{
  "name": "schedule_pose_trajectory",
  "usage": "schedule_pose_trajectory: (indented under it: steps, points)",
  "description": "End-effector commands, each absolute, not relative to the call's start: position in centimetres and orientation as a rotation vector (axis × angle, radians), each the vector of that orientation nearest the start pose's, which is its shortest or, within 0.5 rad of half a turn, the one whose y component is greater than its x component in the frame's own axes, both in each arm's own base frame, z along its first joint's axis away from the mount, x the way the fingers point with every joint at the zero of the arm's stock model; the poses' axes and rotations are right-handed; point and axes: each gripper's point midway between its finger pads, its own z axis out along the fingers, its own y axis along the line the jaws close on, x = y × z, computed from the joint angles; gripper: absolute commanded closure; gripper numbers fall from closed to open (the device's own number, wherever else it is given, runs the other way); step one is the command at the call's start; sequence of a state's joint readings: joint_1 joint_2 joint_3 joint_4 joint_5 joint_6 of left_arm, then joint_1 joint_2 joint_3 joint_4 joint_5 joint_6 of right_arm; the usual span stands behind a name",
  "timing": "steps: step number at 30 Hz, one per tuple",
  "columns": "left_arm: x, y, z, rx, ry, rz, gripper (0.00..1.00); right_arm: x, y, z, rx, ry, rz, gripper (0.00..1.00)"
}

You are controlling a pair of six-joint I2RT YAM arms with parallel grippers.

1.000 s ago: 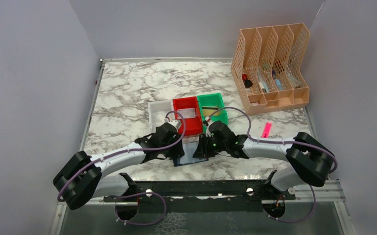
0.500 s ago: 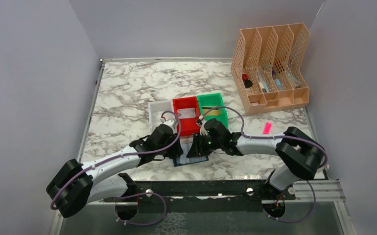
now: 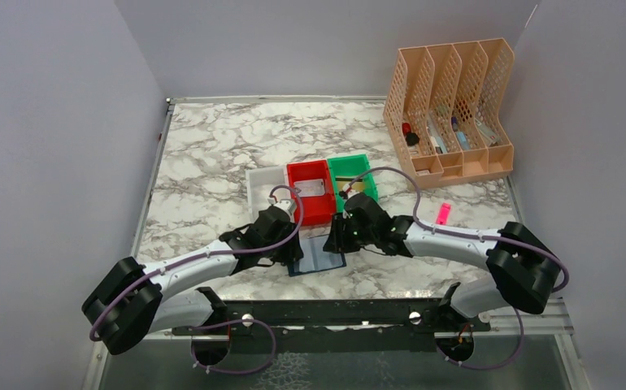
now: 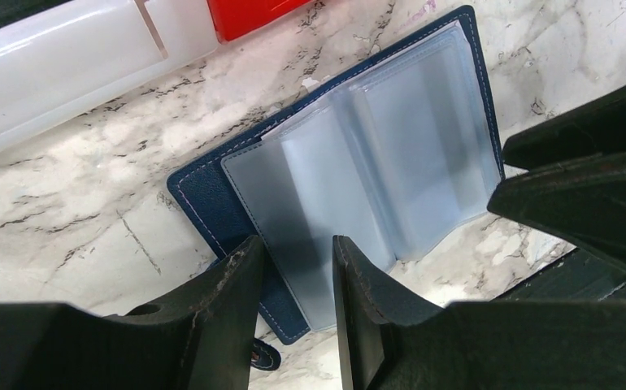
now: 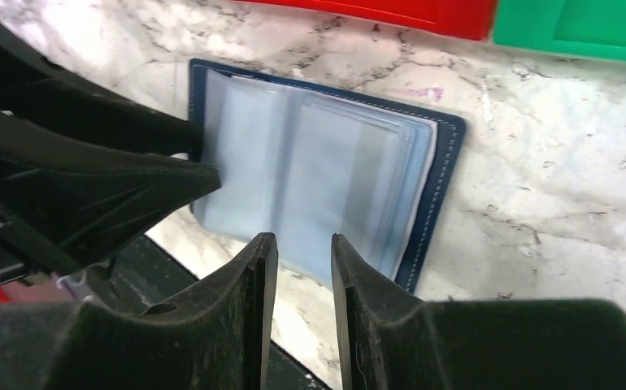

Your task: Take the credit cards out of the card holder

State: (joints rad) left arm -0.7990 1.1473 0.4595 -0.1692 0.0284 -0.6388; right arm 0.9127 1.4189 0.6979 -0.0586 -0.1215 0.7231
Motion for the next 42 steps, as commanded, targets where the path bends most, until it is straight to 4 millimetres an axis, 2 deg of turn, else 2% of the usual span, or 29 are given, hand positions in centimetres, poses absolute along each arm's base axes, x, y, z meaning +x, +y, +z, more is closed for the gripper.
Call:
schedule_pose_trajectory:
  steps: [1,5,22,28,30,33,36,39,42]
  points:
    - [17.6,-22.0,4.1,0.237,2.524,-0.633,0.60,18.2,29.6,4.5,-0.315,2.593,0.723,0.64]
    - [17.6,-22.0,4.1,0.239,2.526,-0.630,0.60,17.6,29.6,3.6,-0.307,2.626,0.735,0.64]
    - [17.4,-22.1,3.6,0.252,2.547,-0.625,0.61,17.1,29.0,2.0,-0.327,2.687,0.678,0.66]
    - [17.2,-22.1,3.3,0.259,2.556,-0.631,0.61,17.2,28.8,1.6,-0.336,2.697,0.650,0.64]
    - [17.2,-22.2,3.4,0.259,2.553,-0.637,0.63,17.1,29.4,1.9,-0.356,2.691,0.687,0.65]
    - [17.2,-22.3,3.4,0.257,2.552,-0.644,0.64,16.8,30.7,2.6,-0.388,2.669,0.792,0.67]
    - [17.2,-22.3,3.5,0.258,2.549,-0.648,0.65,17.2,31.2,3.2,-0.382,2.650,0.807,0.73]
    - [17.2,-22.4,3.5,0.259,2.547,-0.650,0.65,17.8,31.2,3.8,-0.368,2.636,0.780,0.86]
    - [17.2,-22.3,3.5,0.261,2.548,-0.647,0.65,18.1,31.2,4.1,-0.361,2.627,0.767,0.94]
